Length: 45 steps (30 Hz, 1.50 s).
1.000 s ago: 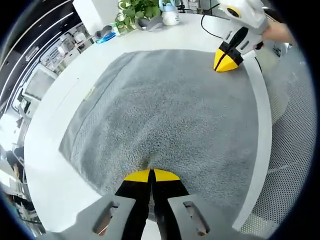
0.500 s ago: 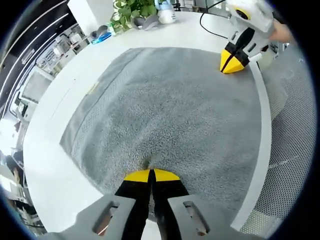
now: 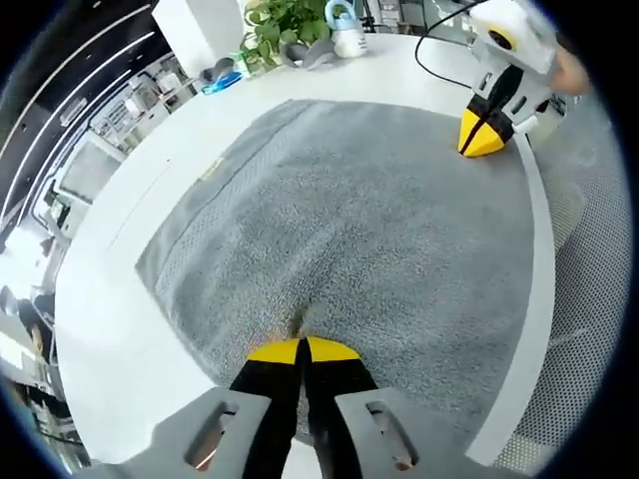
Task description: Fold the towel on the table until its edges align and the towel forms a compact rectangular stack.
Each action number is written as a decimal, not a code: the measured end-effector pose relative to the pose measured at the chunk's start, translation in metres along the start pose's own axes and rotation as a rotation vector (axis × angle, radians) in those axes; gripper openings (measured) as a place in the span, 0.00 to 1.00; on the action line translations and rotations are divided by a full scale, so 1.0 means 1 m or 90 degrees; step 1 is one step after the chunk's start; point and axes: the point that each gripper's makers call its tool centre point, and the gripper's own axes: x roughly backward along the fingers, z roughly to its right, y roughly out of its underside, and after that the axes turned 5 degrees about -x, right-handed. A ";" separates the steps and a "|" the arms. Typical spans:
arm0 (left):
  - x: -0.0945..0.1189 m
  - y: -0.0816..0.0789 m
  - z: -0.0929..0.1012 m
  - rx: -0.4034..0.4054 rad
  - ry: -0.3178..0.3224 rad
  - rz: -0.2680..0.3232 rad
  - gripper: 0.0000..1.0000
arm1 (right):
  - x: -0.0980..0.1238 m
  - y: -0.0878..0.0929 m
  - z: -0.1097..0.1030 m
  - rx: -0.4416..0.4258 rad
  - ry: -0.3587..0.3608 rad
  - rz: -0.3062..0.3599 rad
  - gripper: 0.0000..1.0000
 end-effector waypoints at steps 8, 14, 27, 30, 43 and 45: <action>0.026 -0.028 0.005 0.151 0.045 0.163 0.14 | 0.006 -0.013 -0.001 0.051 -0.023 0.020 0.00; 0.055 -0.004 0.024 0.033 0.065 0.136 0.15 | 0.034 -0.023 0.010 0.062 -0.061 0.064 0.05; 0.089 0.045 0.085 -0.080 0.206 0.109 0.13 | 0.065 0.058 -0.022 0.210 -0.191 -0.026 0.11; 0.088 0.057 0.092 -0.100 0.218 0.079 0.13 | 0.064 0.070 -0.020 0.231 -0.178 -0.046 0.10; 0.080 0.068 0.094 -0.151 0.202 0.045 0.14 | 0.057 0.076 -0.012 0.264 -0.115 -0.048 0.05; 0.078 0.068 0.096 -0.157 0.198 0.045 0.13 | 0.056 0.076 -0.012 0.260 -0.112 -0.045 0.05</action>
